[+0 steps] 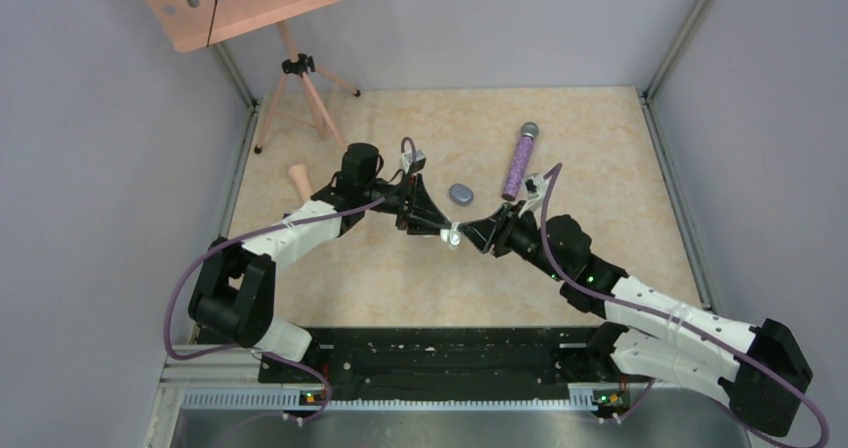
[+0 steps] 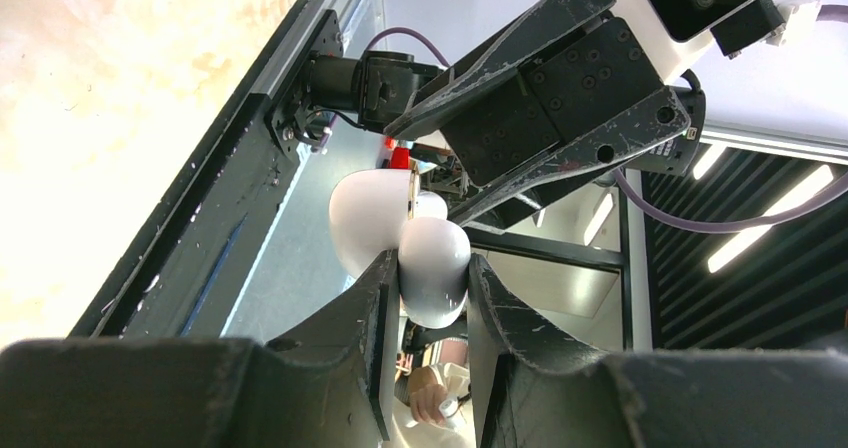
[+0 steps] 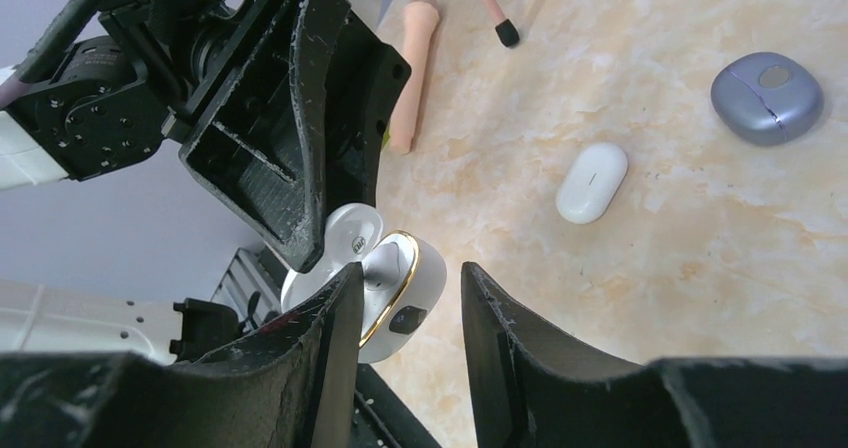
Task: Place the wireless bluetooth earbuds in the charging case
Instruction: Place the charging case at the center of the board.
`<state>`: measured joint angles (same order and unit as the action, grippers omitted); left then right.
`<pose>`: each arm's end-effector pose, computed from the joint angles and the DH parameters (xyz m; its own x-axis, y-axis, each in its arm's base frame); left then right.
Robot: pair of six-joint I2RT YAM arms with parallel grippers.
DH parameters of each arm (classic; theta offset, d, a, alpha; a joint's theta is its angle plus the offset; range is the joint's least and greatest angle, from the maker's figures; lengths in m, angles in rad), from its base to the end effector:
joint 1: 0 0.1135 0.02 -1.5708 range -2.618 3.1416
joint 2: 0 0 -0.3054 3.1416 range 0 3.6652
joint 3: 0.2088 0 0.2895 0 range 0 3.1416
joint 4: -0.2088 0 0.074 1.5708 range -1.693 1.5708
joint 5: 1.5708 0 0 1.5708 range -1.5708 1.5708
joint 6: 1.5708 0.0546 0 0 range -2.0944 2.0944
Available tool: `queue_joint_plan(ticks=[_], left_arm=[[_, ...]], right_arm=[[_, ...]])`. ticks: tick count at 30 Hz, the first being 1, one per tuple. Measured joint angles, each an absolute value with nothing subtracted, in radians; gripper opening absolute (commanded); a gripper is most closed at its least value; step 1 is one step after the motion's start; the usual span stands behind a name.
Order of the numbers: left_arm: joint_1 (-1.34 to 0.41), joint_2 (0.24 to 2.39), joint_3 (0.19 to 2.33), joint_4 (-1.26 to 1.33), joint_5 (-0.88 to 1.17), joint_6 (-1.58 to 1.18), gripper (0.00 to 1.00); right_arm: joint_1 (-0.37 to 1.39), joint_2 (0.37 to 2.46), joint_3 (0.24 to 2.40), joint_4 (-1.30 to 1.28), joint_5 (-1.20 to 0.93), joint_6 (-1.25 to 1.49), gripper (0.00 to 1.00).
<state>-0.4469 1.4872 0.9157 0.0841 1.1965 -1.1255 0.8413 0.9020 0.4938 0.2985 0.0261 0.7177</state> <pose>0.2920 -0.1963 0.2711 -0.9938 0.1104 0.0128 0.0063 0.1716 -0.9851 0.1625 0.1796 0.2817 -0.5337 0.3894 -0.7507 -0.5004 0.5702 0.6516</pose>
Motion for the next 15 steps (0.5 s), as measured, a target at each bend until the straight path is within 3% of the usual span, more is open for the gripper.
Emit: queue_joint_plan(ticks=[4,9,12,15], left_arm=[[-0.448,1.487,0.916,0.081,1.201,-1.119,0.0],[-0.448,1.483,0.916,0.089,1.217,-1.112,0.0],[-0.448,1.48,0.927,0.111,1.226,-1.115,0.0],[-0.448,1.479,0.935,0.194,1.241,-1.163,0.0]], right_arm=[[0.836,0.852,0.494,0.264,0.064,0.718,0.59],[0.677,0.748,0.453,0.308,-0.015,0.802,0.61],[0.527,0.765,0.314,0.529,-0.169,0.938,0.61],[0.488,0.903,0.165,0.783,-0.314,1.084,0.62]])
